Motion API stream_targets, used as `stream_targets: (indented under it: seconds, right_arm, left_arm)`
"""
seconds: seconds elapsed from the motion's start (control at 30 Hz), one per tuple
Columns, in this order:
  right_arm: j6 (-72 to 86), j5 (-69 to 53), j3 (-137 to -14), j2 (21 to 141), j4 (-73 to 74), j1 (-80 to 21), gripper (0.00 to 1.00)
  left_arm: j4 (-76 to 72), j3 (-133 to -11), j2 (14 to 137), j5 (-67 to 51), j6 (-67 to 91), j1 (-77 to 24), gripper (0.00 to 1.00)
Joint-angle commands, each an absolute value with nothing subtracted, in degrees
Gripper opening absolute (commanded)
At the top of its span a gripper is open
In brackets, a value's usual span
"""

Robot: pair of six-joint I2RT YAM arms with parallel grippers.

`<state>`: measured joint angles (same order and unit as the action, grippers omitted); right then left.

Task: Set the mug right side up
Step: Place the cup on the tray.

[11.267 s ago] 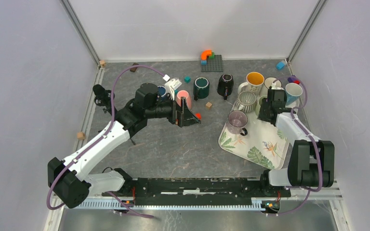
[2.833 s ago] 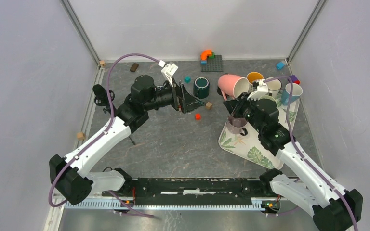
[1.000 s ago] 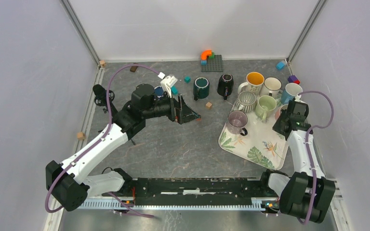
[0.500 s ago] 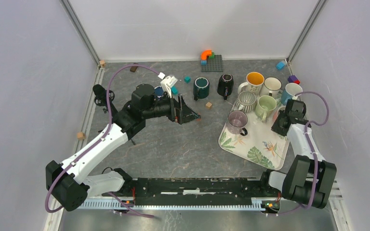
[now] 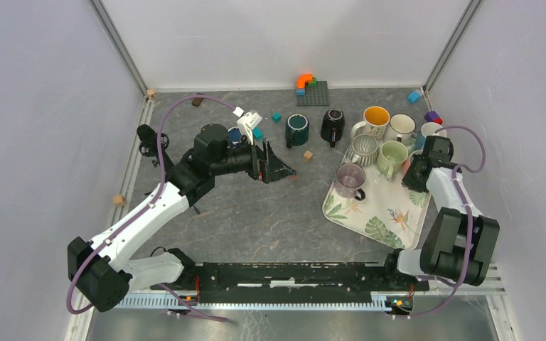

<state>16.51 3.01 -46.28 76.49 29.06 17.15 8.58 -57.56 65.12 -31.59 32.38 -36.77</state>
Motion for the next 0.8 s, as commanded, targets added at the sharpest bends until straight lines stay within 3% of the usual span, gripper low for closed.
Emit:
stream_targets:
  seconds: [0.0, 0.3, 0.77]
  right_arm:
    - [15.34, 4.19, -51.38, 76.82, 28.08, 17.42, 0.05]
    - [15.08, 3.87, -51.18, 76.45, 27.40, 17.42, 0.23]
    - [13.87, 3.56, -50.95, 74.88, 27.07, 17.48, 0.36]
  left_arm:
    - [8.51, -58.62, 64.88, -31.79, 30.41, -37.02, 1.00]
    - [8.39, -58.54, 65.17, -32.00, 30.65, -37.03, 1.00]
    - [8.60, -58.54, 65.41, -31.85, 30.58, -36.96, 1.00]
